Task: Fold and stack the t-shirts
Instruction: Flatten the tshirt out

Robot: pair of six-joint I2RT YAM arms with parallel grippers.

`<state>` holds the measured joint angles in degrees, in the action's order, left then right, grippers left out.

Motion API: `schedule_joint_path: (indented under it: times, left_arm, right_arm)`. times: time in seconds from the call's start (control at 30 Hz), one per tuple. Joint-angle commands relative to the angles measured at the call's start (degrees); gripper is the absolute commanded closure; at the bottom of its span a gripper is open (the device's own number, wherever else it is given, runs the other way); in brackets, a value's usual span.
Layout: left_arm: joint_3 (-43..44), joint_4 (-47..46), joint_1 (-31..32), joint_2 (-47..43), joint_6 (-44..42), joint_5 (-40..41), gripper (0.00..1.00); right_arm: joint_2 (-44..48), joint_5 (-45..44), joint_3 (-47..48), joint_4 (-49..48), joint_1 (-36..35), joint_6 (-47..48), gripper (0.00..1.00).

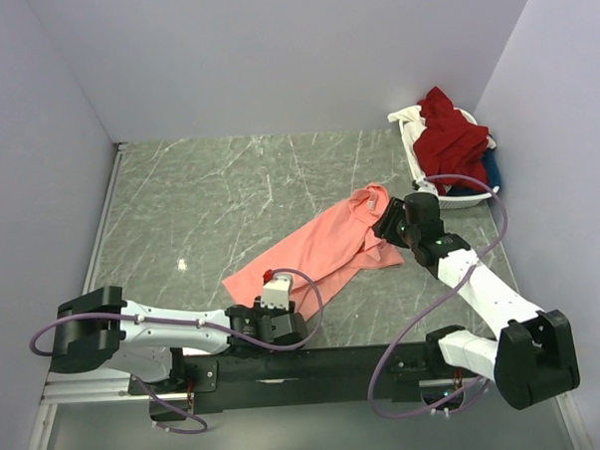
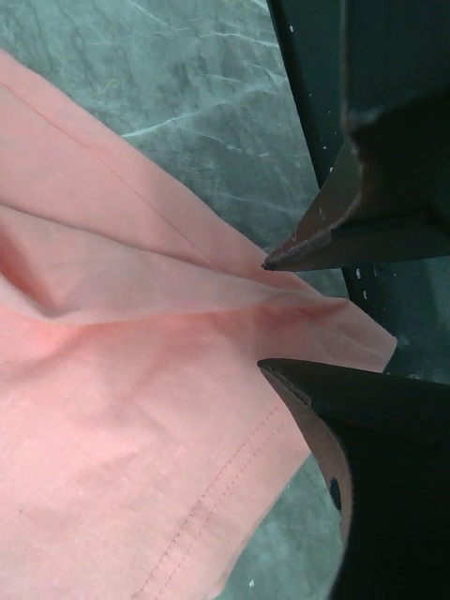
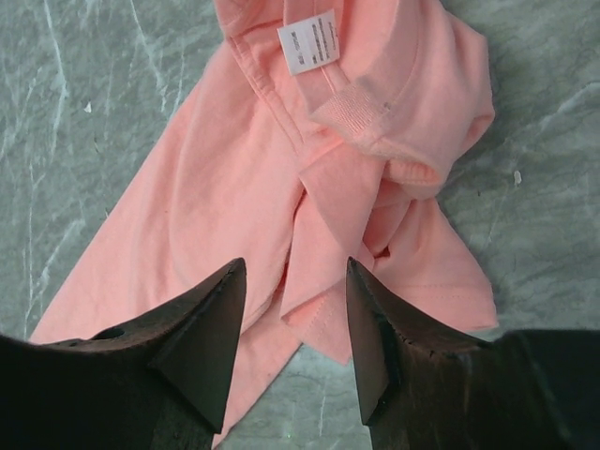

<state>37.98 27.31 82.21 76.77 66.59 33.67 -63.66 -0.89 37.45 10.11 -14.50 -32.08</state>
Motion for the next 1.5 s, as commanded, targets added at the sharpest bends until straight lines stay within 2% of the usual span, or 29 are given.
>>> schedule_joint_path:
  times: [0.0, 0.27, 0.43, 0.57, 0.7, 0.83, 0.93, 1.0, 1.03, 1.13, 1.17, 1.23, 1.27, 1.3, 1.47]
  left_arm:
    - [1.2, 0.6, 0.4, 0.1, 1.2, 2.7, 0.53]
    - [-0.2, -4.5, 0.4, 0.6, -1.0, 0.9, 0.62]
    - [-0.2, -4.5, 0.4, 1.5, -1.1, 0.7, 0.62]
    - [-0.4, -4.8, 0.4, 2.3, -0.8, 0.6, 0.58]
    - [-1.0, -5.9, 0.4, 2.8, -0.8, 0.4, 0.60]
    - [-0.8, -6.0, 0.4, 3.2, -0.9, 0.9, 0.66]
    - [-0.7, -5.3, 0.4, 3.4, -0.6, 1.3, 0.74]
    - [-0.6, -4.9, 0.4, 3.4, -0.1, 1.9, 0.83]
    - [-0.6, -4.2, 0.4, 3.2, 0.2, 2.2, 0.89]
    - [-0.2, -2.6, 0.1, 2.5, 0.9, 3.7, 0.98]
    - [0.2, -0.9, -0.2, 2.2, 1.4, 4.0, 0.99]
    - [0.3, 0.6, -0.9, 0.8, 1.6, 5.3, 0.99]
    - [0.3, 2.1, -1.2, 0.1, 2.0, 5.7, 0.99]
    - [0.3, 2.9, -2.0, -1.7, 2.1, 6.6, 0.99]
    - [-0.1, 5.6, -5.0, -9.3, 1.0, 7.8, 0.99]
  right_arm:
    - [2.0, -1.0, -1.2, -1.2, -0.4, 0.9, 0.46]
    - [1.3, -2.9, -1.5, -0.7, -2.2, 1.7, 0.46]
    - [-1.1, -5.8, -0.5, 0.5, -5.2, 1.8, 0.45]
    - [-3.0, -7.7, -0.3, 0.4, -7.0, 1.2, 0.44]
    - [-5.2, -8.9, -0.4, -0.3, -7.6, 1.0, 0.44]
    - [-7.4, -10.4, -0.1, -0.8, -7.9, 0.9, 0.44]
    - [-8.3, -11.2, 0.3, -1.1, -7.9, 0.7, 0.45]
    - [-9.0, -11.4, 0.5, -1.4, -8.0, 0.7, 0.45]
    - [-9.4, -11.6, 0.8, -1.4, -8.0, 0.6, 0.47]
    - [-10.6, -11.9, 2.1, -1.1, -8.0, 0.8, 0.55]
    - [-11.0, -12.0, 2.5, -0.6, -7.9, 0.9, 0.67]
    - [-10.7, -12.1, 4.1, 0.5, -7.9, 1.0, 0.83]
    - [-9.7, -12.1, 4.6, 1.0, -7.8, 1.0, 0.95]
    - [-9.1, -11.9, 5.7, 1.8, -7.8, 1.0, 1.00]
    - [-3.4, -10.6, 8.8, 4.6, -7.2, 1.3, 1.00]
